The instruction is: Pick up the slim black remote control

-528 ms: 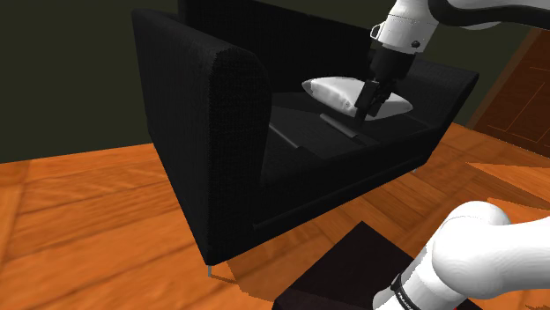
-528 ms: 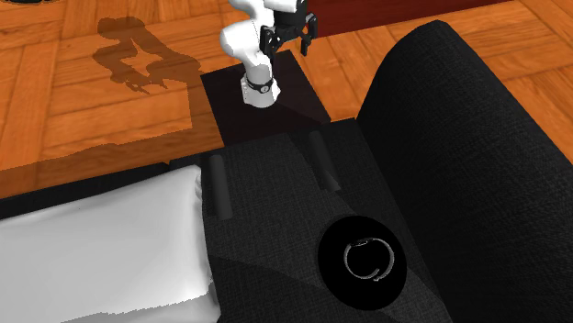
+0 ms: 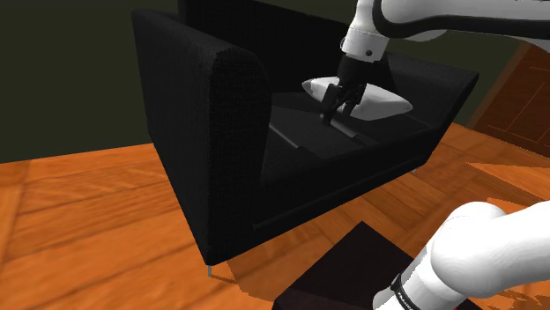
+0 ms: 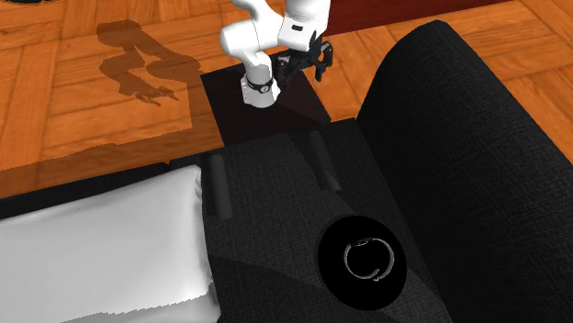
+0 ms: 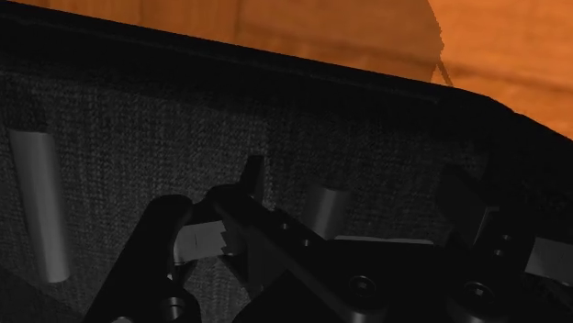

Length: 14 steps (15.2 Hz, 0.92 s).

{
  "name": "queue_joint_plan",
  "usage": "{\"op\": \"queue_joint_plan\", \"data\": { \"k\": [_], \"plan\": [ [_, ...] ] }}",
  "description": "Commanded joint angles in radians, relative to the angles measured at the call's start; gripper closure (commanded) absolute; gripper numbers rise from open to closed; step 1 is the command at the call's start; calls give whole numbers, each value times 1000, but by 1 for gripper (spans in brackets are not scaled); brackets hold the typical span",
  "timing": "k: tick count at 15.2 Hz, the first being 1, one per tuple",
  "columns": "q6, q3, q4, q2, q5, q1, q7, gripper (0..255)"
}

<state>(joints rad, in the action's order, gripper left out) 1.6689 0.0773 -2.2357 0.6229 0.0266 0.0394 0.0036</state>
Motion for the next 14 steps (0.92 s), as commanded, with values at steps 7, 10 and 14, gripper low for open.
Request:
{"op": "queue_joint_plan", "data": {
  "k": [7, 10, 14],
  "plan": [
    [149, 9, 132, -306, 36, 30, 105, 0],
    [187, 10, 201, -421, 48, 38, 142, 0],
    [224, 8, 251, -514, 57, 43, 169, 0]
  ]
}}
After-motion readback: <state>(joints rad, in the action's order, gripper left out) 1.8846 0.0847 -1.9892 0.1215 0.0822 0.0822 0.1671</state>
